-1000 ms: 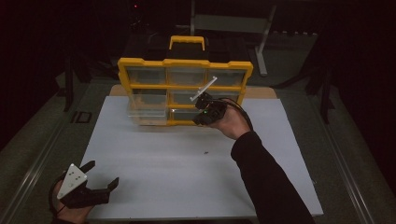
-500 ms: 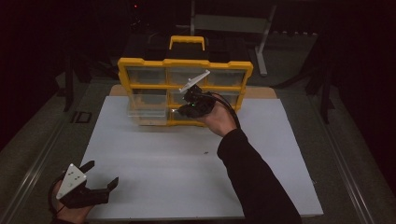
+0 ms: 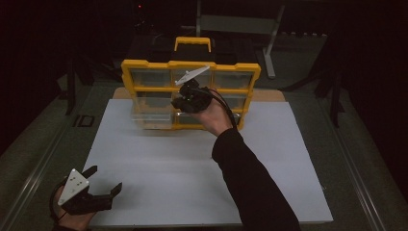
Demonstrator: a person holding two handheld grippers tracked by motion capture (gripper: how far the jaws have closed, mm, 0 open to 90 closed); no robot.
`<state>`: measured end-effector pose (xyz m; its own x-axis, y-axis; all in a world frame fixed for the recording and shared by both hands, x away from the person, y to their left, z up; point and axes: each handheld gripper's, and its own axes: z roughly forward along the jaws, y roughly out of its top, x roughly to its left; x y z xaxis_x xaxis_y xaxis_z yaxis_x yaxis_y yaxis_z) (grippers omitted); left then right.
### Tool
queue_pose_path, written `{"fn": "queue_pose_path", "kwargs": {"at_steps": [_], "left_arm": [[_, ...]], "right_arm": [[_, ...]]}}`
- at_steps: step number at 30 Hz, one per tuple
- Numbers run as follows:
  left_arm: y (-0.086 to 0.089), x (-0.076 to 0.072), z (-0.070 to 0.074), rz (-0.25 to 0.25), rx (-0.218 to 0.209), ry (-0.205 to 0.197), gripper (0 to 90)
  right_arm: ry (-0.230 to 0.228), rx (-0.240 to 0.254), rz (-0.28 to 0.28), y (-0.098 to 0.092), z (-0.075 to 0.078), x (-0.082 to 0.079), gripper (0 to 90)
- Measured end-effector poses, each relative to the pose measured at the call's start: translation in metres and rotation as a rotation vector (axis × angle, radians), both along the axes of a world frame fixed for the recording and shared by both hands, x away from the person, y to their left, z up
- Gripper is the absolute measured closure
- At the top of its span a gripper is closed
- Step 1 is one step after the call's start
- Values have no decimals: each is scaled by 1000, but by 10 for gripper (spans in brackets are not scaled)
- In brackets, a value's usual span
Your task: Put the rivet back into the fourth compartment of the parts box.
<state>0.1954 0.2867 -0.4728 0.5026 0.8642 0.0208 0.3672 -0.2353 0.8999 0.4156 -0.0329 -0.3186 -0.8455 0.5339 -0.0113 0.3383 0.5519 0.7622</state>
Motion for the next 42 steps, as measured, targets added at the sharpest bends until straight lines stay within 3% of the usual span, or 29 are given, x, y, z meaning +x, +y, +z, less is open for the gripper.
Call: {"fn": "queue_pose_path", "kwargs": {"at_steps": [4, 14, 15, 17, 18, 20, 42], "left_arm": [[0, 0, 0, 1, -3, 0, 7], [0, 0, 0, -1, -1, 2, 7], [0, 0, 0, -3, 2, 4, 7], [0, 0, 0, -5, 3, 4, 7], [0, 0, 0, -5, 4, 5, 7], [0, 0, 0, -3, 1, 3, 7], [0, 0, 0, -1, 3, 2, 7]], "right_arm": [[6, 26, 0, 8, -1, 1, 829], [11, 20, -7, 28, -3, 4, 820], [25, 24, -9, 30, -4, 5, 766], [53, 33, -2, 33, -6, 8, 463], [57, 28, -1, 34, -7, 8, 389], [18, 6, -15, 36, -7, 4, 261], [6, -144, 37, 20, 2, -10, 184]]}}
